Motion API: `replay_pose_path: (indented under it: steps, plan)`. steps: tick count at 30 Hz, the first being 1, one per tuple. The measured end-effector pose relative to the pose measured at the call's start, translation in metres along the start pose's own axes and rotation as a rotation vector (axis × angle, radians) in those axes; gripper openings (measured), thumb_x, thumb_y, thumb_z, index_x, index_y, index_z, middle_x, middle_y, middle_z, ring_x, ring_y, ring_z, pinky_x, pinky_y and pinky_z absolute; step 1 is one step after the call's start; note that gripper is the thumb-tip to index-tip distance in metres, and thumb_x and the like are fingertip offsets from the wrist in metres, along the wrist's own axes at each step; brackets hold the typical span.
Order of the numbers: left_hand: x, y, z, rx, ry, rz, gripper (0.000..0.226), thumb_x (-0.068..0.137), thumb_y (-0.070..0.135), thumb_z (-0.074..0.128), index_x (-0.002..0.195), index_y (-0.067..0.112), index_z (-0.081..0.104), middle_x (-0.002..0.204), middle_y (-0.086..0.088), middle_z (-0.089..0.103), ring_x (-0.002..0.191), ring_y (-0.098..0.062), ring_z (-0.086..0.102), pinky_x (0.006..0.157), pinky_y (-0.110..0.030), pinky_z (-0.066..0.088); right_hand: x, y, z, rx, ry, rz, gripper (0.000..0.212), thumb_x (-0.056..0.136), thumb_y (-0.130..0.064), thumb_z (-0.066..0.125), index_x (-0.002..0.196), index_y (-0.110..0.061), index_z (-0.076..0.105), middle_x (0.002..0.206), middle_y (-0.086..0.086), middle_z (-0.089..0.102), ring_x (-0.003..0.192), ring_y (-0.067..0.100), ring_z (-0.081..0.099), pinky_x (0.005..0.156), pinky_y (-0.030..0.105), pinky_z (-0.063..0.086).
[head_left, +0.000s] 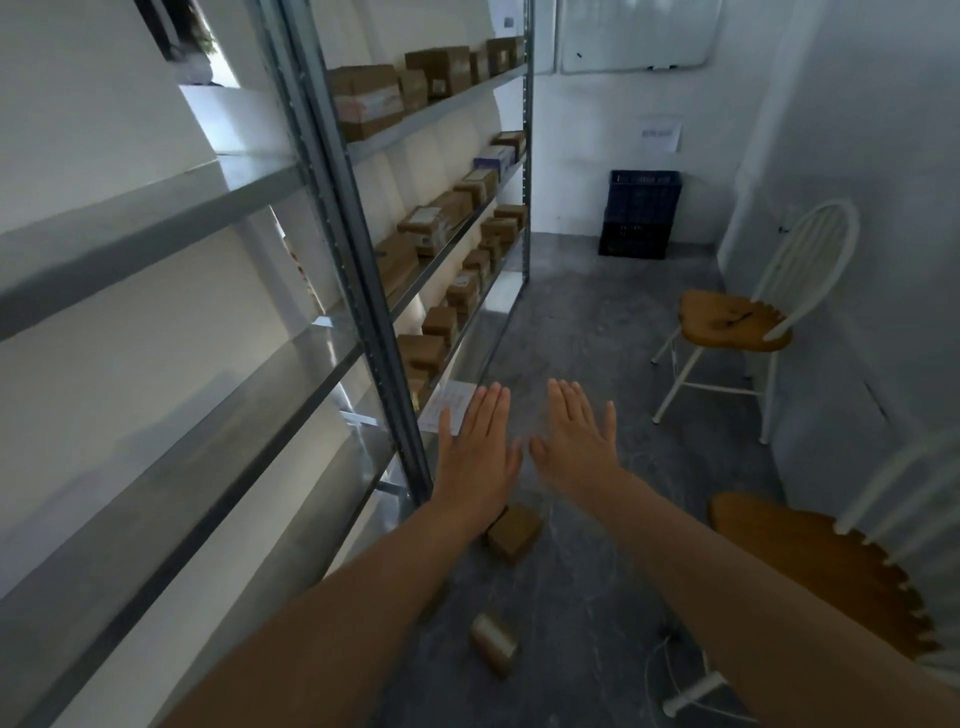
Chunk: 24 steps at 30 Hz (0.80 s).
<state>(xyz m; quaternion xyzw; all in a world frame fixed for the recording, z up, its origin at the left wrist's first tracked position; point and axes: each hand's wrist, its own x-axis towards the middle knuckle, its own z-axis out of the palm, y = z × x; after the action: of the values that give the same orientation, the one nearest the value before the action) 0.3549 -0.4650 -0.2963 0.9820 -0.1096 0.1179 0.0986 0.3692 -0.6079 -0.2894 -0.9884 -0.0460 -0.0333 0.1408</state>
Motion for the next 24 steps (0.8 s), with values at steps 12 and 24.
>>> replay_pose_path:
  steps: [12, 24]
  plan:
    - [0.061, -0.056, 0.037, -0.053, -0.053, 0.032, 0.062, 0.104, 0.042, 0.024, 0.156, 0.019, -0.001, 0.165, 0.003, 0.000, 0.149, -0.008, -0.009, 0.113, -0.044, -0.018, 0.048, -0.020, 0.021, 0.038, -0.079, 0.117, 0.073, 0.100, -0.037, 0.034, 0.155, -0.013, -0.007, 0.164, 0.000, -0.009, 0.149, 0.015, -0.016, 0.113, 0.049, -0.019]
    - [0.085, -0.147, 0.078, -0.154, -0.166, -0.013, 0.061, 0.104, 0.041, 0.025, 0.157, 0.017, 0.007, 0.165, 0.002, 0.005, 0.151, -0.012, -0.004, 0.116, -0.045, -0.015, 0.096, -0.079, 0.073, 0.052, -0.212, 0.265, 0.075, 0.099, -0.043, 0.036, 0.156, -0.012, -0.003, 0.164, -0.001, -0.005, 0.150, 0.014, -0.012, 0.116, 0.049, -0.014]
